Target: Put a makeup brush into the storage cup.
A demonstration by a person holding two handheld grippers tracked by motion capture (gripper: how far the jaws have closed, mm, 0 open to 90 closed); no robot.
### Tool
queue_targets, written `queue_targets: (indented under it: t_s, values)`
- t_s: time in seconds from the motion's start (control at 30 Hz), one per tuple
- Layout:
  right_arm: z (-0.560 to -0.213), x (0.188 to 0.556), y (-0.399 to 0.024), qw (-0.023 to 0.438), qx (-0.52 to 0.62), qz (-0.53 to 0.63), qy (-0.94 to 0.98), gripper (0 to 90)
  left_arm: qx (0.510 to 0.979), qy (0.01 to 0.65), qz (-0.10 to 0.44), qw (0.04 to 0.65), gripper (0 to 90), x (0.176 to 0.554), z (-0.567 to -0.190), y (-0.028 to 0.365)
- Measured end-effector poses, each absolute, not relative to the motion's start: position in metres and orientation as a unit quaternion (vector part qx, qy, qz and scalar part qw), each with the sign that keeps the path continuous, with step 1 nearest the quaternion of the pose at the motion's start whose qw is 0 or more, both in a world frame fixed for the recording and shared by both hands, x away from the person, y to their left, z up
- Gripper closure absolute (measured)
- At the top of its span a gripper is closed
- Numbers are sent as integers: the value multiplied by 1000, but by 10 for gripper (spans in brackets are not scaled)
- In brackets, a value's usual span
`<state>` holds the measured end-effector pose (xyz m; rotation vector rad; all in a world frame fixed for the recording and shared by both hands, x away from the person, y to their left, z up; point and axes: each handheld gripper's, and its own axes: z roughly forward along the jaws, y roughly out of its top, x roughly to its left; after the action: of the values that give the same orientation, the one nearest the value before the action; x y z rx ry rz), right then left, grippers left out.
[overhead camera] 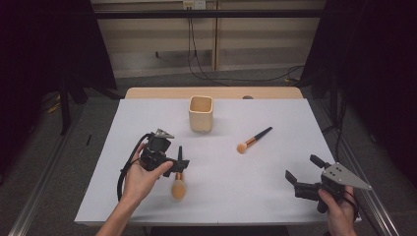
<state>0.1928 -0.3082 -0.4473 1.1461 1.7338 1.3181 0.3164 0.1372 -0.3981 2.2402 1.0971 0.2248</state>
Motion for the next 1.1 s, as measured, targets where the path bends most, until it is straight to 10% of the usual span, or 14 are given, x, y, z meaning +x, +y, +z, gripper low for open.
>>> queue_targets:
  t_s: [1.1]
  values:
    - [-448, 193, -306, 328, 431, 502, 675, 0, 872, 469, 1, 139, 88, 340, -411, 120]
